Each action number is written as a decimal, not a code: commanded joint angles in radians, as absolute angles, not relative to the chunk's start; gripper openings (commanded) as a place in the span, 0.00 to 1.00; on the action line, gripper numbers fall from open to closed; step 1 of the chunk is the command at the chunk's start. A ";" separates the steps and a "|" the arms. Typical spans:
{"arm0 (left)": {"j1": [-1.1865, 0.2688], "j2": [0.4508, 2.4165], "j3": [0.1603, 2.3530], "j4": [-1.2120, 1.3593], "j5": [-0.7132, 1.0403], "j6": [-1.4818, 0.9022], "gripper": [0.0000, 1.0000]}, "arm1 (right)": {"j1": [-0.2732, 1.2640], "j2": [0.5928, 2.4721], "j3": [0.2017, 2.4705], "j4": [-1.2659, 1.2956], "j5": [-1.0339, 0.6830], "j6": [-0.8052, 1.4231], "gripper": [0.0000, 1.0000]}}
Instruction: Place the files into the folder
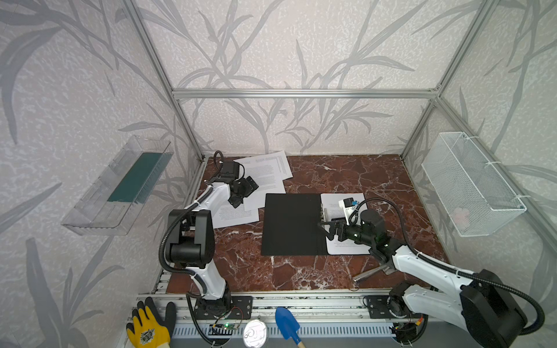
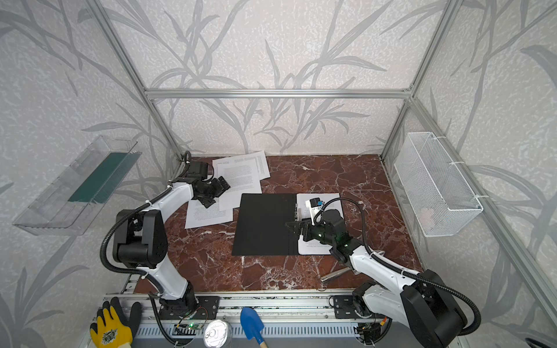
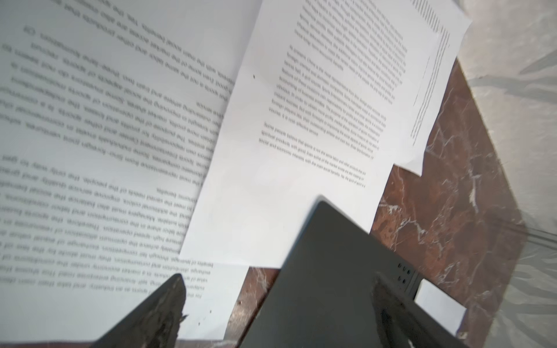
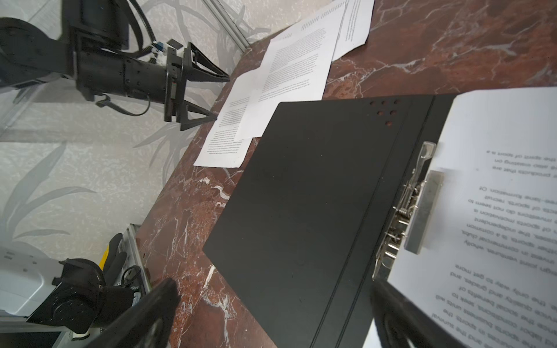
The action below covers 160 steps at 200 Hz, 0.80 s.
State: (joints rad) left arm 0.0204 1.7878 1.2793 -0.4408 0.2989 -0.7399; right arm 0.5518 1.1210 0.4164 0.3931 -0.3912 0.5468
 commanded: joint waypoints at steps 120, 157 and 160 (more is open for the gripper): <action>0.224 2.418 1.888 -0.418 0.788 -0.333 0.83 | 0.550 1.216 0.402 0.615 -0.553 0.597 0.99; 0.223 2.446 1.915 -0.435 0.874 -0.351 0.82 | 0.552 1.195 0.408 0.608 -0.566 0.615 0.99; 0.223 2.447 1.915 -0.441 0.876 -0.348 0.82 | 0.551 1.192 0.406 0.605 -0.565 0.615 0.99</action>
State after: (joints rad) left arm 0.2310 2.4027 1.8843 -0.3996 0.7868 -0.3603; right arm 0.5514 1.2163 0.4095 0.5644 -0.5415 0.5991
